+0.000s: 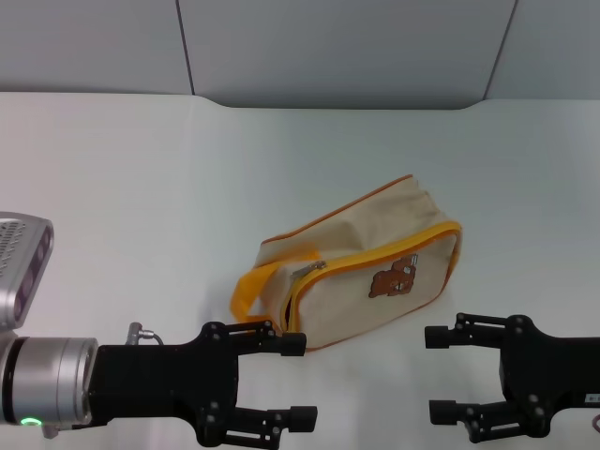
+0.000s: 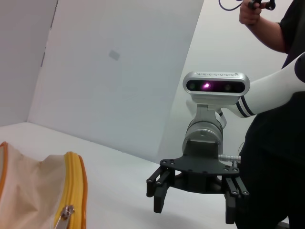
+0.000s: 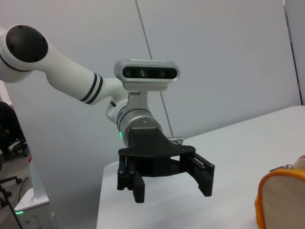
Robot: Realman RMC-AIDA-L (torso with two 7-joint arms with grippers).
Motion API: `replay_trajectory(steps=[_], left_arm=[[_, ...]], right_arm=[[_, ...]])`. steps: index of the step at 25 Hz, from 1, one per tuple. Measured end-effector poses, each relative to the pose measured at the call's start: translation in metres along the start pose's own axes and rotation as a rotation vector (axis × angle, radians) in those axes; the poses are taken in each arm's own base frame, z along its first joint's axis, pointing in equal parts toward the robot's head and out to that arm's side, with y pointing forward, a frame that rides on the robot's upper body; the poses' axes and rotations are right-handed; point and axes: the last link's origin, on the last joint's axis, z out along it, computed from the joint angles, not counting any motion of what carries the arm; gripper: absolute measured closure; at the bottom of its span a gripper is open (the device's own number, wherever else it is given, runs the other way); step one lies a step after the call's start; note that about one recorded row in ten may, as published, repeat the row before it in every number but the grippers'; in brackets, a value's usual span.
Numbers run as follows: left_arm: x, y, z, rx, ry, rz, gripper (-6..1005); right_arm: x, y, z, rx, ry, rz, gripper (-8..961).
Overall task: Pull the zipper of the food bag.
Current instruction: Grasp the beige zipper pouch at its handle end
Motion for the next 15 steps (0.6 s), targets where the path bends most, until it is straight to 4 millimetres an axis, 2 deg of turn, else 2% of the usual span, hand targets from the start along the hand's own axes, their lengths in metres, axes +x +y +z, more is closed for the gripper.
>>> replay_trajectory(steps=[15], left_arm=[[-0.0069,0.0002,-0.0027,0.045,0.011,0.004,169]], right_arm=[[-0.0007,-0.0013,0.0031,-0.001,-0.001,-0.015,119]])
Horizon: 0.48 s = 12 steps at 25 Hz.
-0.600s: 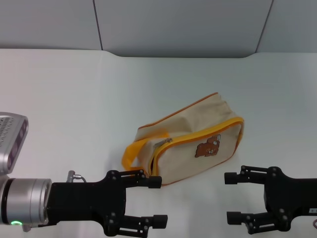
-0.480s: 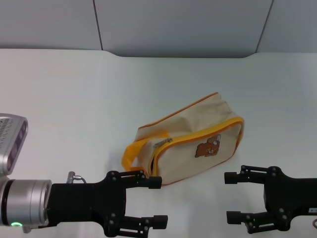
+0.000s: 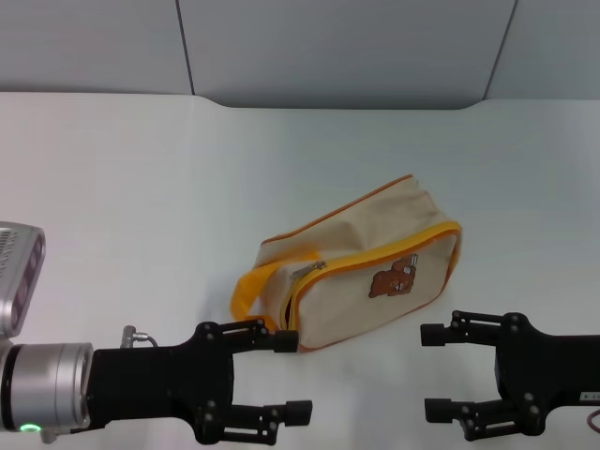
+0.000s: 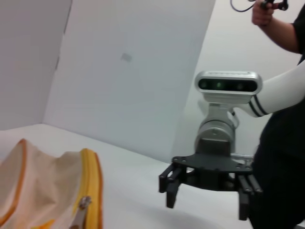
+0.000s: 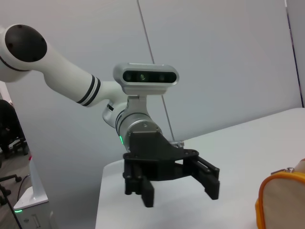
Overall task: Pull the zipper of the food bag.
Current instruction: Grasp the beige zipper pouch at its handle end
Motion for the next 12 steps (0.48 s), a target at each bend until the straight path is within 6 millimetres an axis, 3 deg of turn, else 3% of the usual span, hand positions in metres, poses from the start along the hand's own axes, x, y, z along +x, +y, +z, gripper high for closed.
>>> replay_trajectory(steps=[12], left_arm=[[-0.011,-0.008,-0.009,0.208,0.095,0.045,171]], right_arm=[[0.002,-0.002,0.002,0.016,0.006,0.002,120]])
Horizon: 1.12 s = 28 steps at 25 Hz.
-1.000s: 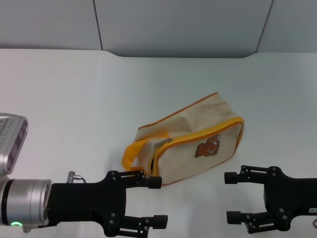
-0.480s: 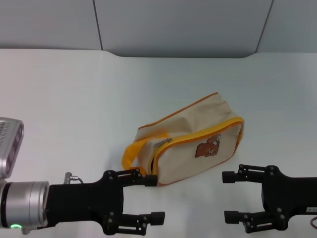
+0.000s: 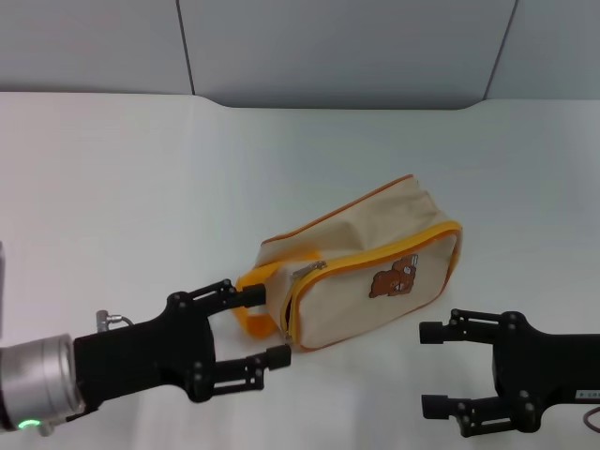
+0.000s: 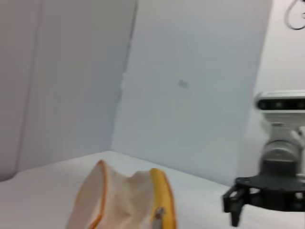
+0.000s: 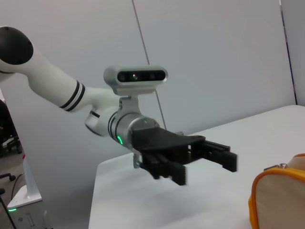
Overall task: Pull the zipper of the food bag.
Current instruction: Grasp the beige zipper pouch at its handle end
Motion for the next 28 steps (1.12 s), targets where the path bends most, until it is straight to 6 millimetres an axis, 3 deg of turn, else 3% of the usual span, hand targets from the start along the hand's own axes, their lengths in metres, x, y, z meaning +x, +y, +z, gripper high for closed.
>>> replay_trajectory(steps=[14,22,28], left_arm=[[-0.021,-0.015,0.032,0.166,-0.048,0.021,174],[-0.017,-0.023,0.042,0.208,-0.036,0.05,175],[-0.013,-0.027,0.047,0.219,-0.03,0.086,290]], right_arm=[[0.0,0.0,0.003,0.005,-0.003,0.001,120],[0.0,-0.001,0.004,0.009,-0.007,0.0,119],[0.0,-0.001,0.004,0.012,-0.011,0.001,119]])
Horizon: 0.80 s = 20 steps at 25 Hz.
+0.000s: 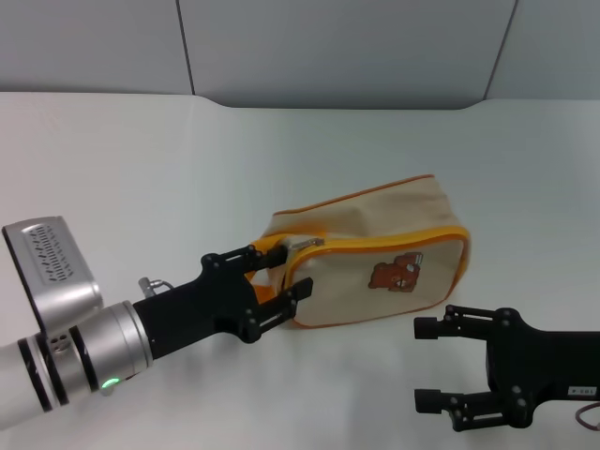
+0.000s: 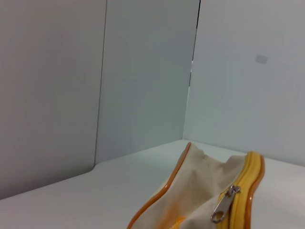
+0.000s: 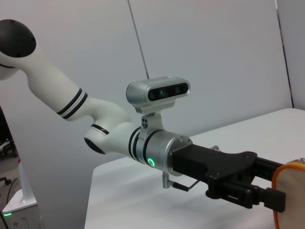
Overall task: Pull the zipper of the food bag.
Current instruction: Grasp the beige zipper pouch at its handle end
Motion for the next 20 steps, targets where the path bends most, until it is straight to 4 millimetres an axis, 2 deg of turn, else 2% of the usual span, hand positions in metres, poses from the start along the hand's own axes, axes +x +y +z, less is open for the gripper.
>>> replay_trajectory(steps=[4,13,16,17,20], left_arm=[[0.002,-0.001,0.005,0.001,0.003,-0.005,367],[0.005,-0.001,0.007,-0.002,0.009,-0.012,733],[0.007,-0.001,0.005,-0.015,0.023,-0.009,848],[0.01,0.001,0.002,-0.032,0.045,-0.004,908],[0.014,-0.001,-0.001,-0.045,0.062,0.001,911]], right_arm=[[0.0,0.0,0.0,0.002,-0.002,0.0,119],[-0.006,-0.001,0.002,0.012,-0.046,0.017,119],[-0.015,-0.008,0.0,0.05,-0.104,0.079,119],[-0.023,-0.017,-0.004,0.091,-0.149,0.158,119],[-0.033,-0.026,-0.008,0.11,-0.181,0.26,120]])
